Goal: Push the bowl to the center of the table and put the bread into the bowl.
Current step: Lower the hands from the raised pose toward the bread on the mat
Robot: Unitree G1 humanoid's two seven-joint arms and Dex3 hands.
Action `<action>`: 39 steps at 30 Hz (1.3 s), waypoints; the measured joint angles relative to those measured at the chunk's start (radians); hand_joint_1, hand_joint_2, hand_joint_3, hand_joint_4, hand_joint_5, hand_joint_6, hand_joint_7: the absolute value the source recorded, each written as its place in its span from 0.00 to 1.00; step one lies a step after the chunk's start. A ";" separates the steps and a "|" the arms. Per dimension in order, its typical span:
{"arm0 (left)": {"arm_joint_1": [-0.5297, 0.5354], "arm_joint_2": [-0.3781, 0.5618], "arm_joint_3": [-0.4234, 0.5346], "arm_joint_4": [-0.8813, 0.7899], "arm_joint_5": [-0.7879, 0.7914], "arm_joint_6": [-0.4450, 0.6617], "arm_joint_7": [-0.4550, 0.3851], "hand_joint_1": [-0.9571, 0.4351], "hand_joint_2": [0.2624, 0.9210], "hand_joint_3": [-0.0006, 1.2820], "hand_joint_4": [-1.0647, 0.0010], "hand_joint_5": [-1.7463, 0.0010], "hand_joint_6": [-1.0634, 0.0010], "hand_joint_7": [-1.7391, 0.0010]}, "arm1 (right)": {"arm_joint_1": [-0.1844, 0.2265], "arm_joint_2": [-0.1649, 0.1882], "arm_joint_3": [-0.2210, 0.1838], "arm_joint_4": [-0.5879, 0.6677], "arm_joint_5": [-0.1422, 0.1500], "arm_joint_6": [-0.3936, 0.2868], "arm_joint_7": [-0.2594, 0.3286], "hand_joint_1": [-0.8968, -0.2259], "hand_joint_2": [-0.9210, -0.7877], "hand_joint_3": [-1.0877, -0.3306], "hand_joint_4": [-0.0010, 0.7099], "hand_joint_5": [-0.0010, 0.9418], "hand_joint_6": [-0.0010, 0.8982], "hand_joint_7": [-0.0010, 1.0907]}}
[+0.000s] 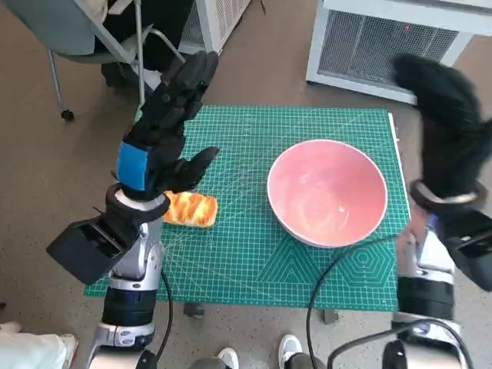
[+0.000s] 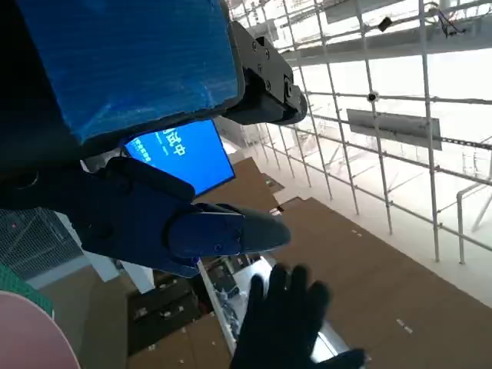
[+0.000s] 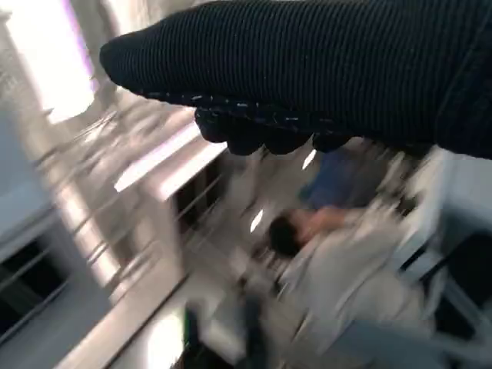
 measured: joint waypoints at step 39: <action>0.001 0.012 0.011 -0.004 -0.005 0.011 -0.001 0.32 1.00 0.23 0.72 1.00 0.58 0.99 | -0.053 0.040 -0.069 0.667 -0.103 0.194 -0.262 0.51 0.00 0.21 0.29 0.00 0.06 0.52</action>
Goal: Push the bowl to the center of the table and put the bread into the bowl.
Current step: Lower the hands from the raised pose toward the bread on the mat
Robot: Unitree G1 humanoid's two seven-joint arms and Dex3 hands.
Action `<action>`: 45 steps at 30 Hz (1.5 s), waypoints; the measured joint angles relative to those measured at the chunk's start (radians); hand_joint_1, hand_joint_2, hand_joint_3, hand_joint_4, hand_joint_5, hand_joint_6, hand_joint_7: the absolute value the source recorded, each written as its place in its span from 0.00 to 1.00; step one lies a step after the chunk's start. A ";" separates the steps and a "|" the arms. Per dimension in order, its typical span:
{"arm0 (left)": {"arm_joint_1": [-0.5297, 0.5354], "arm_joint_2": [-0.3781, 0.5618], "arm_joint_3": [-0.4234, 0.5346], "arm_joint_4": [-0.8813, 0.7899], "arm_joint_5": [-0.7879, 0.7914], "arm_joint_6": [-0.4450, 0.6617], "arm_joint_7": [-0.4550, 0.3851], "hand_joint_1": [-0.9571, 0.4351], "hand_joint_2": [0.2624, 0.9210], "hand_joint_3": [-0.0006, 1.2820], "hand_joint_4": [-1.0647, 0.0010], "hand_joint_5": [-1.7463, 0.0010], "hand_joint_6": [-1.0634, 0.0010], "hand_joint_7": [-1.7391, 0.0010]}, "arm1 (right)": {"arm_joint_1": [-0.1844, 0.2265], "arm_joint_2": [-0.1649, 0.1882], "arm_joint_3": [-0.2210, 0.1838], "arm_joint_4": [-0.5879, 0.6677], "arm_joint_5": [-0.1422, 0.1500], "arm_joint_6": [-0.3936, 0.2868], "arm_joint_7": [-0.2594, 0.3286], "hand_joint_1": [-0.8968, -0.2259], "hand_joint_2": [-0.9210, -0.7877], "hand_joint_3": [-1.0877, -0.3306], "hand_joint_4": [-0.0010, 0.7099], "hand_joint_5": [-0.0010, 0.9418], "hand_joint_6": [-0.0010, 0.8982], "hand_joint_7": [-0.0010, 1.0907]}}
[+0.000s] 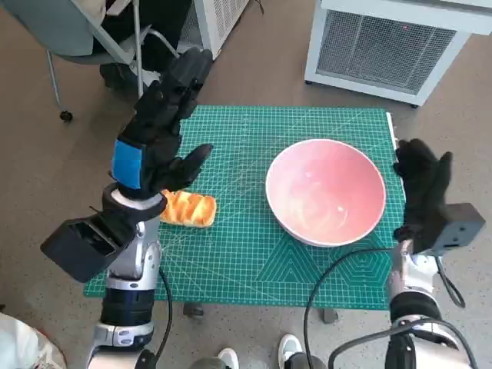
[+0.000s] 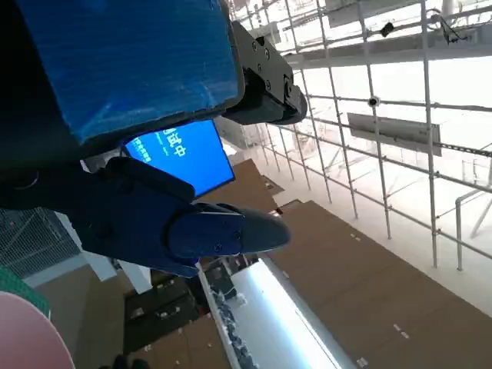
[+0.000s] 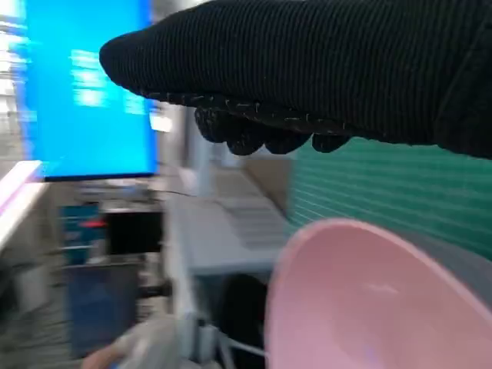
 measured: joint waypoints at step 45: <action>0.115 0.038 0.037 -0.142 0.016 0.077 0.043 0.29 1.00 0.22 0.75 1.00 0.54 0.98 | -0.196 0.165 -0.064 0.031 0.033 0.155 0.013 0.47 0.00 0.26 0.30 0.00 0.16 0.38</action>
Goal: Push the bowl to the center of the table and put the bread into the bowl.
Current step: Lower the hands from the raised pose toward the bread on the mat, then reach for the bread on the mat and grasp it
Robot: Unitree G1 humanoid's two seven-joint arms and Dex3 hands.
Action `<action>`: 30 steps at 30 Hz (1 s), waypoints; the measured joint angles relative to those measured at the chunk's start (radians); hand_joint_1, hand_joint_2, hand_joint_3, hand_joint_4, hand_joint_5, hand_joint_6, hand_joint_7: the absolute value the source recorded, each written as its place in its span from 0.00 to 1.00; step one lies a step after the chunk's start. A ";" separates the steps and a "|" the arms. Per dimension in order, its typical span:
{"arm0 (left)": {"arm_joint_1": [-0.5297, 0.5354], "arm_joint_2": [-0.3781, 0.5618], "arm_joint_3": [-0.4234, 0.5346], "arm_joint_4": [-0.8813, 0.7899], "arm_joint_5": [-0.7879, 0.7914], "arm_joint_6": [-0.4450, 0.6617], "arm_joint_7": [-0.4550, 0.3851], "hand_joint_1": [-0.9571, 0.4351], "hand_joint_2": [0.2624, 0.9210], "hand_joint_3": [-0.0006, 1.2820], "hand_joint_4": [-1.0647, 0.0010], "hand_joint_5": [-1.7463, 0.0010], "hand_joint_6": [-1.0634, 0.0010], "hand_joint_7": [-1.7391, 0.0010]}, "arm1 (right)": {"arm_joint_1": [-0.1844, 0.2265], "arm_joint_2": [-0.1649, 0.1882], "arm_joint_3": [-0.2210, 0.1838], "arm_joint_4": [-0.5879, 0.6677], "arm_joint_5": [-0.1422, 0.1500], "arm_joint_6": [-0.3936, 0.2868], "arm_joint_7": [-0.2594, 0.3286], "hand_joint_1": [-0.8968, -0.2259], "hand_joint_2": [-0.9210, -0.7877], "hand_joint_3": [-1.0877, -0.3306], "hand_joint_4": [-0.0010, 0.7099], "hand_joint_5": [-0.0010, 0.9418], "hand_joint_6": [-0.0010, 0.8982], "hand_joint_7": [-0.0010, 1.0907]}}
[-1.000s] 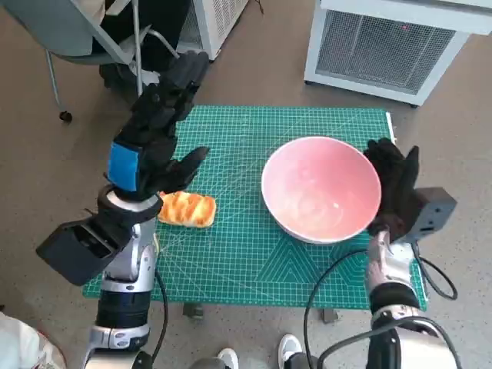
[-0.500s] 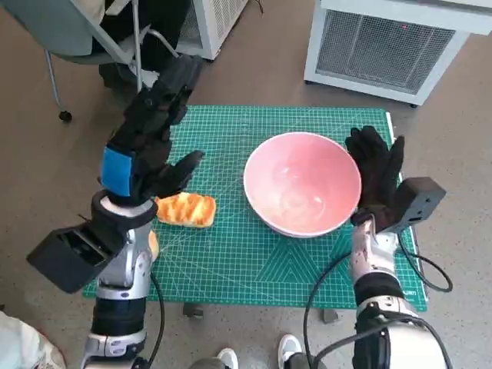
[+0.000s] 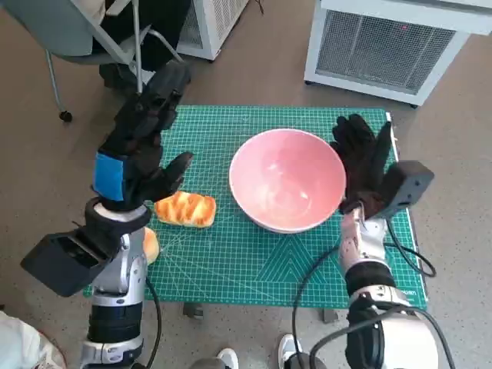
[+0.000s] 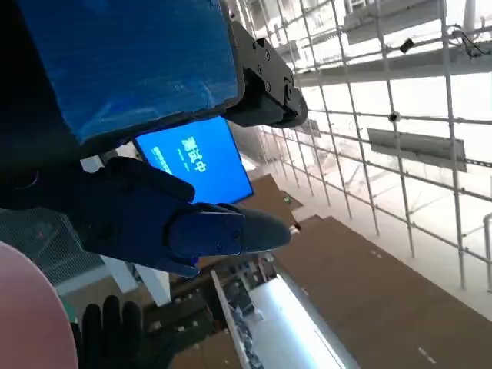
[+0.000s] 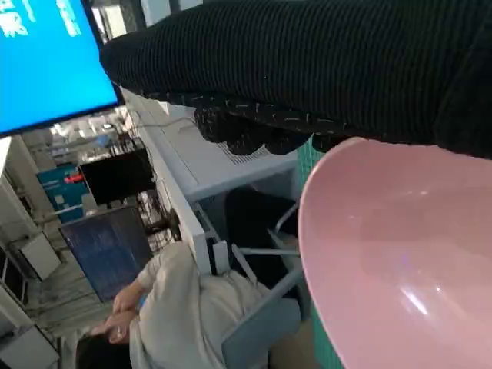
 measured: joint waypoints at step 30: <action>0.007 0.618 -0.110 -0.056 0.329 0.372 -0.415 0.36 0.94 0.01 0.74 0.99 0.57 0.99 | -0.004 -0.060 0.156 -0.447 0.080 -0.428 0.426 0.45 0.00 0.36 0.41 0.03 0.00 0.70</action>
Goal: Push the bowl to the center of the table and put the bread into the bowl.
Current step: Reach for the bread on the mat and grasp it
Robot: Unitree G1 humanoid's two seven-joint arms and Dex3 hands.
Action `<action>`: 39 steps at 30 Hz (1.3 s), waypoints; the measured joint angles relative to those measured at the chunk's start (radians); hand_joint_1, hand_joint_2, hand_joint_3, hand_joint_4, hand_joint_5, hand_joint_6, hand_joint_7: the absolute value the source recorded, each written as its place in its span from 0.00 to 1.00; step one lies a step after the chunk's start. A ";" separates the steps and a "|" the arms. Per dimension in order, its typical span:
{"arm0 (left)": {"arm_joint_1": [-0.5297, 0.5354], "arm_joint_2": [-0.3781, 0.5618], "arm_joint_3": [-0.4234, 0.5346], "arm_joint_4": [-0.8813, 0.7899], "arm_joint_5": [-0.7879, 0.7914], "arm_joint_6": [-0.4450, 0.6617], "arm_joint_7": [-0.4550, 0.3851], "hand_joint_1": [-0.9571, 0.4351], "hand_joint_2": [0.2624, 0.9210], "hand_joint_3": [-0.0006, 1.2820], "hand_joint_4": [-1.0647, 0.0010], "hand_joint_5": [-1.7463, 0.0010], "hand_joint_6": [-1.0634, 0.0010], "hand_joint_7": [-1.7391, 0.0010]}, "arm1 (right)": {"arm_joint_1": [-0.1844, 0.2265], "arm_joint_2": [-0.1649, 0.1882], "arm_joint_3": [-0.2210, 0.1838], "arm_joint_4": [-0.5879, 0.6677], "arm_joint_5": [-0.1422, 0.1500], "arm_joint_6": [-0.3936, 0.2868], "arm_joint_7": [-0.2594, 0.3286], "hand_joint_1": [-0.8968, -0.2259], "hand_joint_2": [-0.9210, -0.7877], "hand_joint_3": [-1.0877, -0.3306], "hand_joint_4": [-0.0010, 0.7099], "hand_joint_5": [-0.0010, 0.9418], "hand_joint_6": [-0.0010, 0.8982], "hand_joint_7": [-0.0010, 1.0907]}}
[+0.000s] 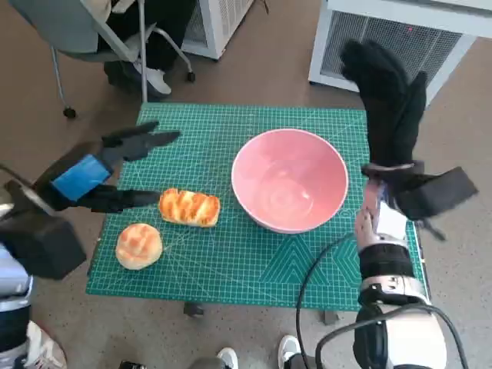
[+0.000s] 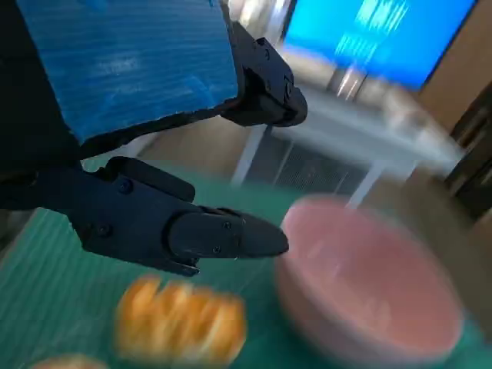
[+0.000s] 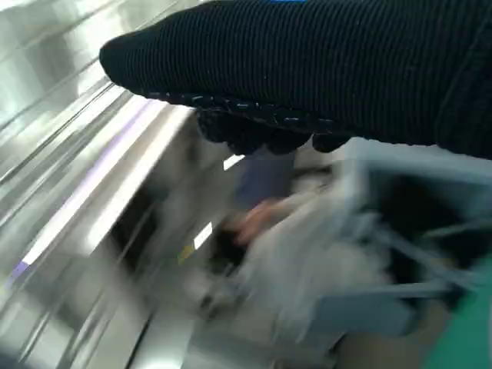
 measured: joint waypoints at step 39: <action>-0.144 -0.177 -0.387 0.339 0.383 0.134 0.084 0.52 0.88 0.00 0.53 0.97 0.48 0.95 | 0.232 -0.012 0.126 -0.536 0.016 0.082 -0.034 0.45 0.00 0.40 0.36 0.06 0.00 0.73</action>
